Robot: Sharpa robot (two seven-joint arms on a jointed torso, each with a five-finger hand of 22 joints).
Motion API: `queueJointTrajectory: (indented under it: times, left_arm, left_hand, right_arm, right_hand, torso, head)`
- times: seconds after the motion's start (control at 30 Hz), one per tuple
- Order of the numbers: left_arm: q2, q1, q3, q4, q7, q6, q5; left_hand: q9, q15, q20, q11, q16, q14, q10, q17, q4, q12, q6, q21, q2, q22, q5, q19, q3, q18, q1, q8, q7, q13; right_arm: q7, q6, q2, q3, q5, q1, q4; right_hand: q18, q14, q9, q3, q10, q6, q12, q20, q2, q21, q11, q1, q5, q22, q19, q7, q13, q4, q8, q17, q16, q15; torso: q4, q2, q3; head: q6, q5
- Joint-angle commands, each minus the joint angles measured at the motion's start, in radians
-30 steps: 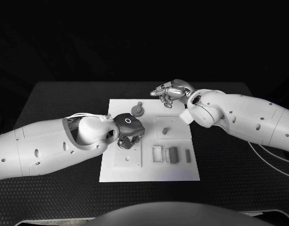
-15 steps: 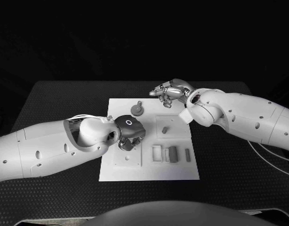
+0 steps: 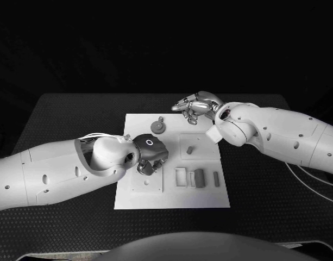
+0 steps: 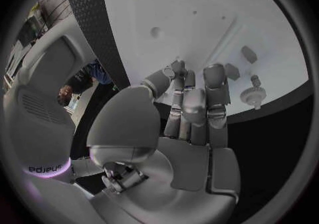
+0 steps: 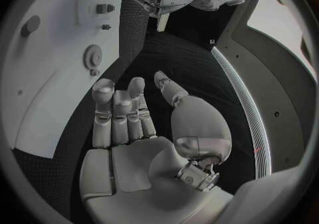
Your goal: Assemble the parts on the task board
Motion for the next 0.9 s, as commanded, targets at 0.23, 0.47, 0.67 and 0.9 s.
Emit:
queueJointTrajectory:
  times: [0.23, 0.47, 0.67, 0.9]
  left_arm:
    - [0.001, -0.003, 0.0, 0.0, 0.002, 0.014, 0.004]
    - [0.0, -0.005, 0.0, 0.002, 0.001, 0.018, 0.004]
    - [0.0, -0.005, 0.0, 0.001, -0.002, 0.018, 0.005]
    - [0.0, -0.008, 0.0, 0.002, -0.003, 0.017, 0.005]
  left_hand:
    - [0.001, -0.023, -0.003, -0.02, 0.005, -0.023, 0.107, -0.002, 0.002, 0.004, 0.005, -0.003, 0.008, 0.015, 0.003, 0.006, 0.007, 0.057, 0.004, 0.001, -0.001, 0.002]
    - [0.002, -0.023, -0.003, -0.02, 0.006, -0.023, 0.106, -0.003, 0.002, 0.003, 0.004, -0.003, 0.008, 0.015, 0.003, 0.006, 0.008, 0.057, 0.003, 0.0, -0.001, 0.003]
    - [0.002, -0.023, -0.003, -0.02, 0.006, -0.023, 0.106, -0.004, 0.002, 0.003, 0.004, -0.003, 0.008, 0.015, 0.003, 0.006, 0.008, 0.057, 0.003, 0.0, -0.001, 0.004]
    - [0.002, -0.023, -0.003, -0.02, 0.007, -0.023, 0.106, -0.005, 0.002, 0.003, 0.004, -0.004, 0.008, 0.015, 0.003, 0.006, 0.009, 0.056, 0.003, -0.001, -0.001, 0.005]
  right_arm:
    - [0.01, 0.021, 0.001, 0.0, -0.008, 0.0, 0.0]
    - [0.01, 0.022, 0.003, 0.0, -0.008, 0.0, -0.003]
    - [0.01, 0.023, 0.004, 0.0, -0.008, 0.0, -0.004]
    - [0.009, 0.025, 0.006, 0.0, -0.008, 0.0, -0.006]
  right_hand:
    - [0.081, 0.001, -0.002, 0.001, 0.0, -0.001, -0.001, -0.006, 0.008, 0.005, -0.005, -0.005, -0.001, 0.002, -0.001, 0.009, 0.0, -0.003, -0.001, 0.002, -0.005, -0.005]
    - [0.081, 0.001, -0.002, 0.001, 0.0, -0.001, -0.001, -0.006, 0.008, 0.004, -0.005, -0.005, -0.001, 0.002, -0.001, 0.009, 0.0, -0.003, -0.001, 0.002, -0.005, -0.005]
    - [0.081, 0.001, -0.002, 0.001, 0.0, -0.001, -0.001, -0.006, 0.008, 0.004, -0.005, -0.005, -0.001, 0.002, -0.001, 0.009, 0.0, -0.003, -0.001, 0.002, -0.005, -0.005]
    - [0.081, 0.001, -0.002, 0.001, 0.0, -0.001, -0.001, -0.006, 0.008, 0.004, -0.005, -0.005, -0.001, 0.002, -0.001, 0.009, 0.0, -0.003, -0.002, 0.002, -0.005, -0.005]
  torso:
    - [0.0, 0.0, 0.0004]
    - [0.0001, 0.0, 0.0001]
    - [-0.0001, 0.0, -0.0007]
    - [0.0002, 0.0, -0.0008]
  head:
    - [-0.001, -0.002]
    - [0.0, 0.0]
    - [-0.001, -0.001]
    - [-0.001, -0.002]
